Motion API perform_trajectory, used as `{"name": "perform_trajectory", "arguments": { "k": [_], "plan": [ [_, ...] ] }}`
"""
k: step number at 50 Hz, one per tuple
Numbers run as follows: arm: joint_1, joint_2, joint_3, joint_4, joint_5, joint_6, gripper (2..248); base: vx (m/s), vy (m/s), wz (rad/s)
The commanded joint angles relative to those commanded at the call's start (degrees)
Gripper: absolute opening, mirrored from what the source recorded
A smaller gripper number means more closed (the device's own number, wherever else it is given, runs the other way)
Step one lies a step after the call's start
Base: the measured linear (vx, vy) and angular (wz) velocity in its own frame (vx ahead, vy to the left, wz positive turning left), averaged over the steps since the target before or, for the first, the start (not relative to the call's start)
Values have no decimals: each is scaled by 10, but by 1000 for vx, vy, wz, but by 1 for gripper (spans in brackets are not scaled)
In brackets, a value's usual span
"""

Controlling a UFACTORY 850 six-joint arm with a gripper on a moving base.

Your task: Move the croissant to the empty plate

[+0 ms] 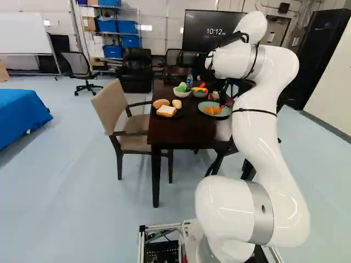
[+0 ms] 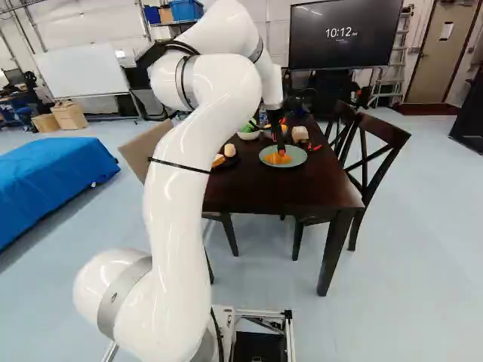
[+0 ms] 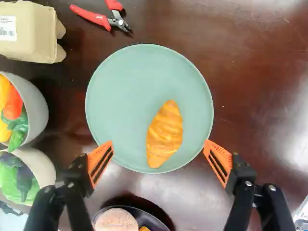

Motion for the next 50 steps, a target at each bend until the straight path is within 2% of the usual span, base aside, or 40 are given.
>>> {"name": "perform_trajectory", "arguments": {
  "k": [23, 50],
  "plan": [
    [0, 1, 0, 0, 0, 0, 247, 0, 0, 0],
    [4, 37, 10, 0, 0, 0, 247, 0, 0, 0]
  ]
}}
